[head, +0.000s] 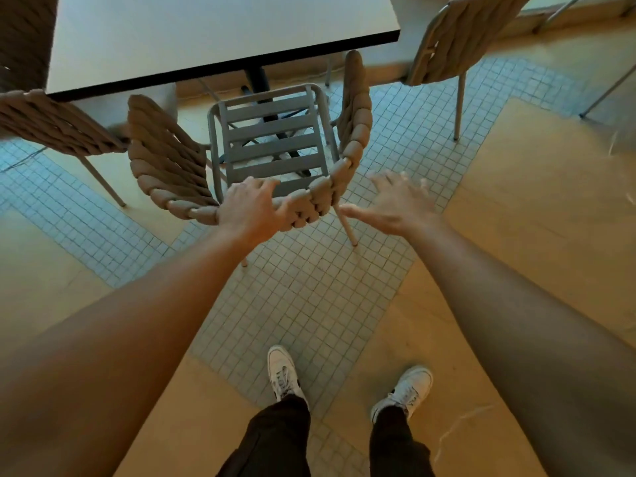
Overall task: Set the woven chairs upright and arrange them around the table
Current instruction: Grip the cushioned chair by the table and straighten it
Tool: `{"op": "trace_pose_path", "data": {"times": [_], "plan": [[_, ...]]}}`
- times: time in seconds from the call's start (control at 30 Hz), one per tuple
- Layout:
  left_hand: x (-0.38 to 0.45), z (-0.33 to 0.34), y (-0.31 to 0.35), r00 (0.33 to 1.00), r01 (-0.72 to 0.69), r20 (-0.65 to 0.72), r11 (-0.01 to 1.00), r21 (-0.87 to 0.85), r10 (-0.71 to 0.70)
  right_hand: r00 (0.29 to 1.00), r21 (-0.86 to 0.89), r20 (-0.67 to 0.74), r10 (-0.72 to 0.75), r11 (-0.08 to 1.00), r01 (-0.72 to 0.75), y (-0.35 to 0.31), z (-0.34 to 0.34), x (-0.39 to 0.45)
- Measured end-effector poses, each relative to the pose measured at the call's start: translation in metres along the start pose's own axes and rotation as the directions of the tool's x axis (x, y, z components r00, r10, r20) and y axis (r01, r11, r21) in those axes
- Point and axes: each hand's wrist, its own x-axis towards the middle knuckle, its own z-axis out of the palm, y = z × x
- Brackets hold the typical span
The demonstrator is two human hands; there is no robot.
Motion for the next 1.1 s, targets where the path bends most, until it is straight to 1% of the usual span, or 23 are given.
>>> {"op": "trace_pose_path", "data": {"times": [0.13, 0.27, 0.37, 0.47, 0.67, 0.77, 1.1], "plan": [[0.002, -0.008, 0.081, 0.999, -0.043, -0.029, 0.999, -0.007, 0.043, 1.000, 0.000, -0.024, -0.003, 1.000, 0.003, 0.055, -0.021, -0.008], [0.005, -0.018, 0.159, 0.996, -0.091, -0.017, 0.996, -0.001, 0.091, 0.997, -0.028, -0.075, -0.020, 0.999, 0.018, 0.112, -0.050, -0.022], [0.008, -0.023, 0.203, 0.991, -0.119, -0.056, 0.992, -0.028, 0.118, 0.996, -0.037, -0.082, -0.038, 0.999, 0.035, 0.144, -0.071, -0.033], [0.014, -0.030, 0.241, 0.987, -0.150, -0.065, 0.989, -0.016, 0.148, 0.993, -0.049, -0.106, -0.048, 0.998, 0.043, 0.172, -0.091, -0.042], [0.039, -0.045, 0.293, 0.976, -0.186, -0.114, 0.983, 0.006, 0.185, 0.986, -0.073, -0.155, -0.058, 0.996, 0.047, 0.215, -0.118, -0.043], [0.058, -0.054, 0.313, 0.971, -0.198, -0.138, 0.980, -0.011, 0.195, 0.981, -0.075, -0.185, -0.058, 0.996, 0.045, 0.233, -0.133, -0.034], [0.147, -0.076, 0.364, 0.964, -0.201, -0.184, 0.978, -0.048, 0.189, 0.974, -0.130, -0.214, -0.069, 0.991, 0.042, 0.284, -0.195, 0.033]]}}
